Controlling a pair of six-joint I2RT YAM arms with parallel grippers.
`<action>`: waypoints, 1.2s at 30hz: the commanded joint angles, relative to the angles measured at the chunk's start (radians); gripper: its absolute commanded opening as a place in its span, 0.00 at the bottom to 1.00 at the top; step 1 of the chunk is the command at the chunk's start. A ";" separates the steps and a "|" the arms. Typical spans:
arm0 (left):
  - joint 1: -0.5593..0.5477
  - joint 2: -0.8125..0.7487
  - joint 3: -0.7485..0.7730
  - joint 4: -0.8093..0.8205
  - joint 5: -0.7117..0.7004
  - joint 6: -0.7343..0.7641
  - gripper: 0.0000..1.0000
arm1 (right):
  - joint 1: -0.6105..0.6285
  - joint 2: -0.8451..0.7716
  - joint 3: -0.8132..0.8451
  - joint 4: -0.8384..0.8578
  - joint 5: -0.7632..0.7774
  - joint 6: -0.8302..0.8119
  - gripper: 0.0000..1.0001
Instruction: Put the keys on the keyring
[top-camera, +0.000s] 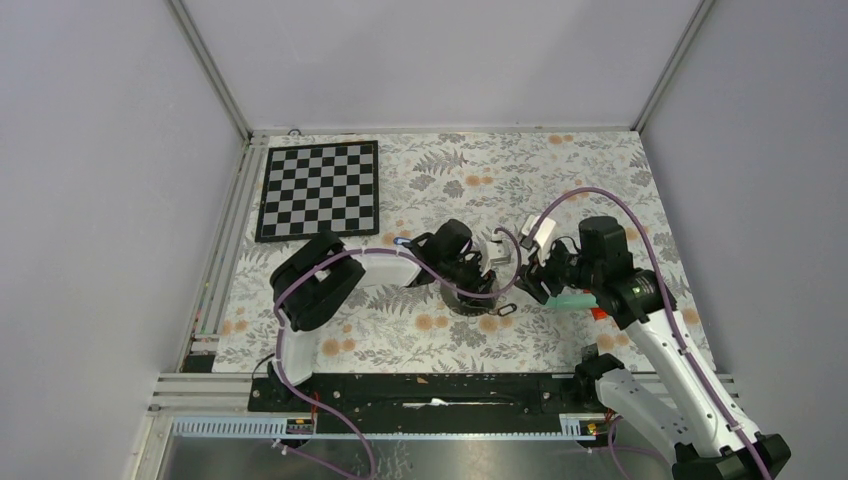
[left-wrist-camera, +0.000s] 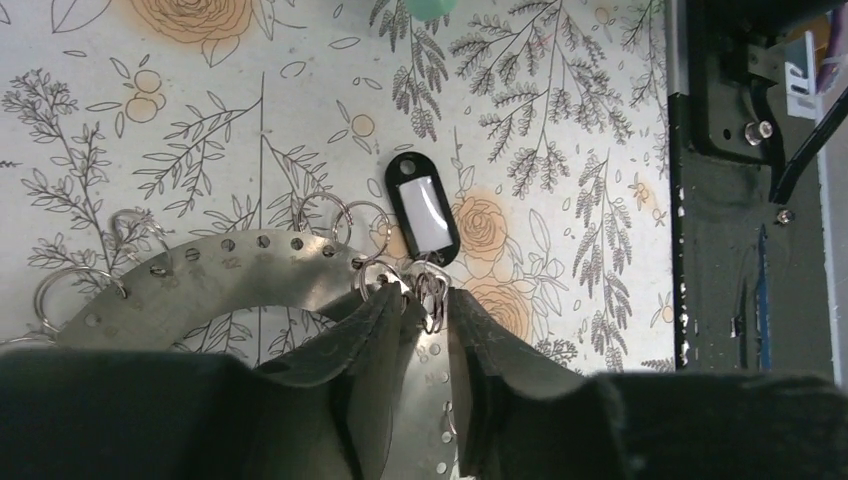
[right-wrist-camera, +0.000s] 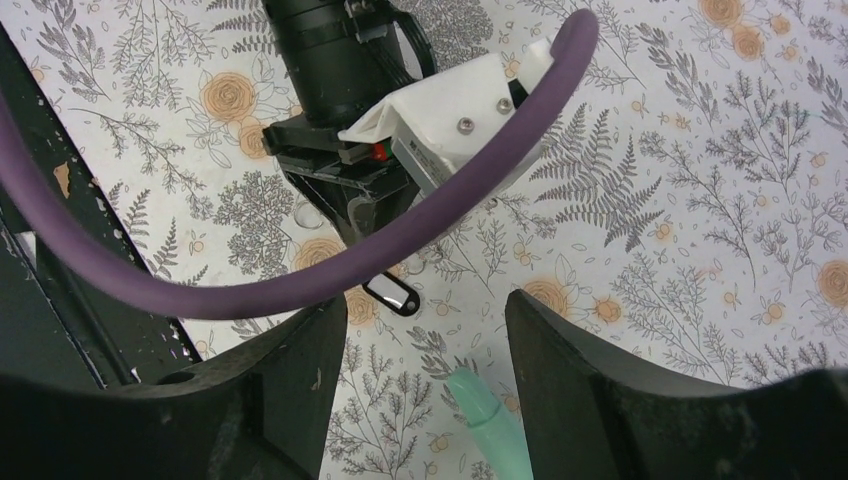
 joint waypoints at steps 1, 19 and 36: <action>0.002 -0.028 0.048 -0.037 -0.036 0.060 0.36 | -0.011 -0.021 -0.004 0.002 0.006 0.013 0.66; 0.172 -0.278 -0.020 -0.251 -0.053 0.258 0.99 | -0.014 0.011 -0.013 0.047 -0.023 0.025 0.67; 0.278 -0.064 0.315 -0.565 -0.270 0.204 0.69 | -0.020 0.086 -0.056 0.181 -0.050 0.054 0.68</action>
